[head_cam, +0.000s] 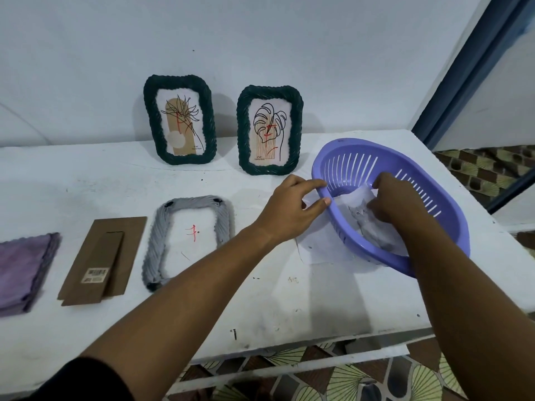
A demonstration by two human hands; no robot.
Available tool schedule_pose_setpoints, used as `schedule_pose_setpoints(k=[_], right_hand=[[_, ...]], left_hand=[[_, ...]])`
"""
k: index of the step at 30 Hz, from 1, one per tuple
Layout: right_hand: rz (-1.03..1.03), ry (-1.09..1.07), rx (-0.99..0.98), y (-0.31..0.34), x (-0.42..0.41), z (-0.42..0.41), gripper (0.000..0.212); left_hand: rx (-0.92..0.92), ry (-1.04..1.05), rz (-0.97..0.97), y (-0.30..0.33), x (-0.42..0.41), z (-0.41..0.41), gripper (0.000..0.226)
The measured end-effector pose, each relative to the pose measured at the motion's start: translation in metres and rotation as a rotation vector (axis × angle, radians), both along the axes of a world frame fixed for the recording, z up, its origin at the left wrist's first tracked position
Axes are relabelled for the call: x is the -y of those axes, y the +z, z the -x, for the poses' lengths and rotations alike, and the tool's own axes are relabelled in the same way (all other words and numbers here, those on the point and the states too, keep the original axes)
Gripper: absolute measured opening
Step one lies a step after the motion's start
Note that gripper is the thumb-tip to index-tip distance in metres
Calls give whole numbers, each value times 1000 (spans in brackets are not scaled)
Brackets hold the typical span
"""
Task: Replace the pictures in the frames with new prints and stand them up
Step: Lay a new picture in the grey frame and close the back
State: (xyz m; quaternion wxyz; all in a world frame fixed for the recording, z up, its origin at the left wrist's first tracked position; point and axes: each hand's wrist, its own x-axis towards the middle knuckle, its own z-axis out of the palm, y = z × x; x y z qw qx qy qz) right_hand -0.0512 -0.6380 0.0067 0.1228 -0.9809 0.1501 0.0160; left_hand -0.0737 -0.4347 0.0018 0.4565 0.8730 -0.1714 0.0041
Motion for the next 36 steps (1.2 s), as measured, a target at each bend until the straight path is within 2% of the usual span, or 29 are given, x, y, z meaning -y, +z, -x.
schedule_pose_setpoints(k=[2,4,6,8,11,14,20,22,25,30,36], right_hand=[[-174,8,48,16,-1,3,30],[-499,-11,94,35,-3,7,14],[-859,-37,84,52,-10,15,8],[-1042,-20,67,61,-19,21,12],[-1154,53,43,60,-32,24,25],[-1333,51,15,53,-41,24,31],[-1372,22,94,40,-53,22,20],[-1255,42,157,38,-55,22,19],[-1034,120,255,40,-61,19,27],[-1172,286,196,45,-82,18,36],[-1276,428,176,35,-133,15,34]], left_hand=[[38,14,-7,-2,0,-2,37],[84,32,28,0,0,-4,25],[126,42,107,7,-1,-4,15],[74,29,250,17,0,-3,12],[-175,-10,518,33,1,3,17],[-264,-12,593,36,-2,7,23],[-251,100,597,30,-11,5,22],[-249,158,620,29,-17,3,23],[-250,193,661,35,-31,2,24],[-276,162,775,49,-82,2,33],[-306,207,668,44,-154,13,32]])
